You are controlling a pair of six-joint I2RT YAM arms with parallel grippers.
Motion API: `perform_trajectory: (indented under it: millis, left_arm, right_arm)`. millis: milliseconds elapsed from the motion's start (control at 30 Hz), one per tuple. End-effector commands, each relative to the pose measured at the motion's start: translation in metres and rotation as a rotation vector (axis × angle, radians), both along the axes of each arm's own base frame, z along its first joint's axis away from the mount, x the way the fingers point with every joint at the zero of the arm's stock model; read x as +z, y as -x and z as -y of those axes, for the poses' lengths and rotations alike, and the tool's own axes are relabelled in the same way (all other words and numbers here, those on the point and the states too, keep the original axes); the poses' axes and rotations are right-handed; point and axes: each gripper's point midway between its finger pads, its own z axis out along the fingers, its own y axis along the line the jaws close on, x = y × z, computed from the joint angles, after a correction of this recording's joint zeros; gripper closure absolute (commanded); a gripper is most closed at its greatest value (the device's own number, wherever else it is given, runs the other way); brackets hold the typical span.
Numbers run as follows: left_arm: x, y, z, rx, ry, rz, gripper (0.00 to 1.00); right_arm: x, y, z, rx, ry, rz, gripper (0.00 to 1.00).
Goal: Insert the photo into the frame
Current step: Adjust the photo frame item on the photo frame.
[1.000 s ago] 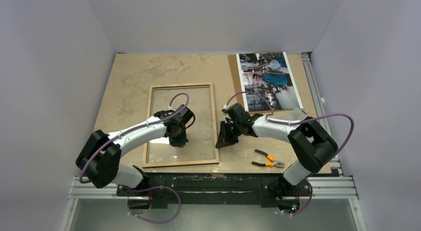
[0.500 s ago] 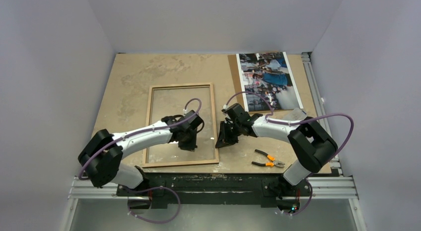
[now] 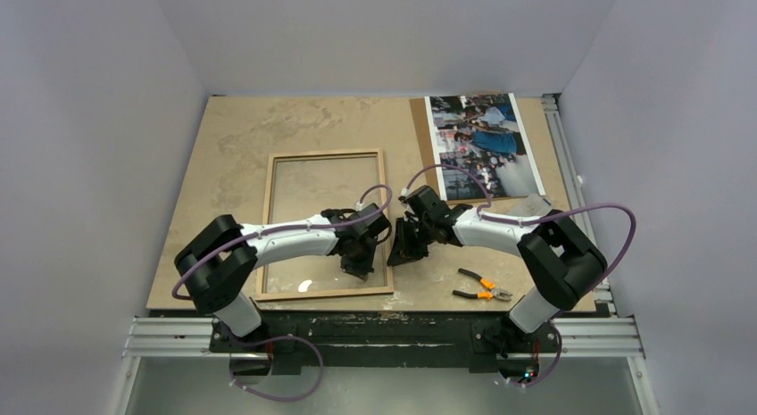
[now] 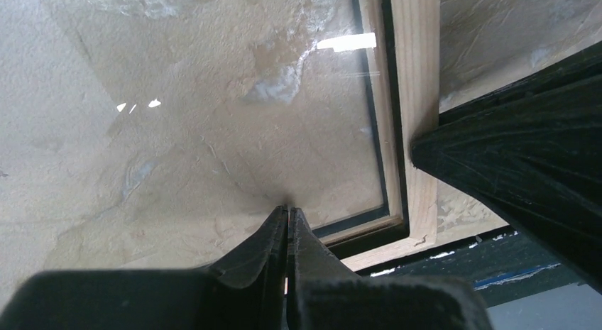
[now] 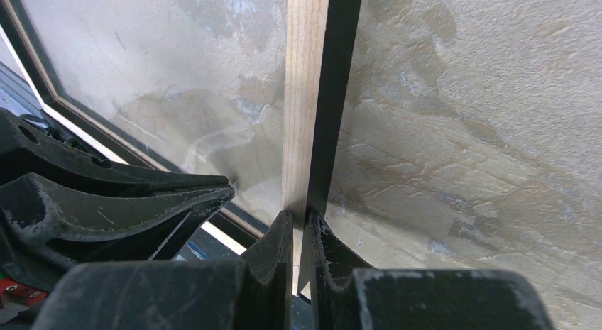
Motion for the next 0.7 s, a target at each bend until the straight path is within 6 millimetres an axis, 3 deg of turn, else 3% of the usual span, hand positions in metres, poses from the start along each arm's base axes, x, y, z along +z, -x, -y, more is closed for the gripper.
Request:
perform_trajectory:
  millis: [0,167,300,500,667]
  left_arm:
    - [-0.006,-0.007,0.005,0.007,-0.021,0.025,0.99]
    - [0.0,-0.01,0.016,-0.02,0.008,0.028,1.0]
    - [0.009,0.004,0.034,-0.093,0.079,0.012,1.0]
    - [0.006,0.029,0.053,-0.191,0.11,-0.04,1.0]
    - [0.006,0.033,0.07,-0.201,0.167,-0.06,1.0]
  right_arm:
    - [-0.031,0.003,0.023,-0.009,0.158,0.017,1.0]
    - [-0.033,0.003,0.023,-0.009,0.159,0.013,1.0]
    - [-0.032,0.004,0.02,-0.005,0.144,0.004,1.0]
    - [-0.031,0.003,0.018,-0.007,0.131,0.003,1.0]
    - [-0.029,0.003,0.016,-0.006,0.126,0.005,1.0]
